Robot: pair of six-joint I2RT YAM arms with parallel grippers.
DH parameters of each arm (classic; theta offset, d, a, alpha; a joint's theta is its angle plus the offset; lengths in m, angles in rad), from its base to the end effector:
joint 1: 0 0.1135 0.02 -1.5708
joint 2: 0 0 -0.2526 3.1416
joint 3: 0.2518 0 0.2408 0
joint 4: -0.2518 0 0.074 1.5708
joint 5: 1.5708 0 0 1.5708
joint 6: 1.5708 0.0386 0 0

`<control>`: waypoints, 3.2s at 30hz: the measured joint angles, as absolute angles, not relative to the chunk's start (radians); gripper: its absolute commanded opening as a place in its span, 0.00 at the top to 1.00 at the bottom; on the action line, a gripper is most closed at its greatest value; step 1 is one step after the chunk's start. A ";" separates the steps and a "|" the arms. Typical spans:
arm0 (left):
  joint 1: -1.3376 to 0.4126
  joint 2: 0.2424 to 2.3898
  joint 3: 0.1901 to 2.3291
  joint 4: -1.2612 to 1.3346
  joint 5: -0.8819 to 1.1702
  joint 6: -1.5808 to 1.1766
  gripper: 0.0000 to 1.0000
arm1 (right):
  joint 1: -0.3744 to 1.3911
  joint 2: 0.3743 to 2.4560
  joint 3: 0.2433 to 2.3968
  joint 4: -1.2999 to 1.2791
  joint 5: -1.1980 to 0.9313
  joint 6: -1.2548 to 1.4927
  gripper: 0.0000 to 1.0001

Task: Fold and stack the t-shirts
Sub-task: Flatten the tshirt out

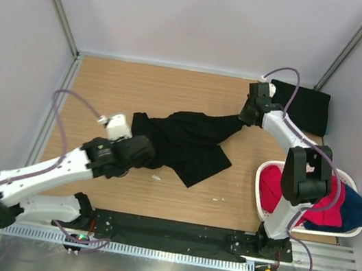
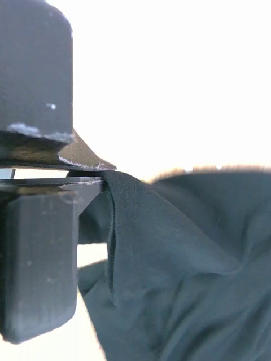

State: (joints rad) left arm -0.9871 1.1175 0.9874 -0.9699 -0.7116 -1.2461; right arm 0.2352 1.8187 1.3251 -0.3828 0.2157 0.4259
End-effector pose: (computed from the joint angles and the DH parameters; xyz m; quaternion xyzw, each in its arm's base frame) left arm 0.1286 -0.1490 0.2778 -0.1983 0.8934 -0.0478 0.4003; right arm 0.3785 0.0822 0.2149 0.1255 0.9271 0.0141 0.3528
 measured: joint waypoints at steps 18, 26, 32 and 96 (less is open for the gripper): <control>-0.727 0.714 0.979 -1.320 -1.050 -1.743 0.98 | 0.236 1.831 2.106 -0.530 0.218 0.282 0.99; -0.700 0.750 0.866 -1.340 -1.066 -1.719 0.79 | 0.236 2.127 2.270 -0.563 0.216 0.248 0.99; -0.682 0.839 0.848 -1.337 -1.048 -1.676 0.28 | 0.236 2.357 2.275 -0.618 0.199 0.249 0.98; -0.516 2.320 1.921 -0.527 -0.038 -0.215 1.00 | 0.442 1.512 0.791 -0.390 0.184 0.646 0.99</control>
State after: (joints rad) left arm -0.5163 2.3203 1.9209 -0.5266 -0.0383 -0.2150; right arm 0.4423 1.5116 0.7906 -0.3901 0.1844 0.6464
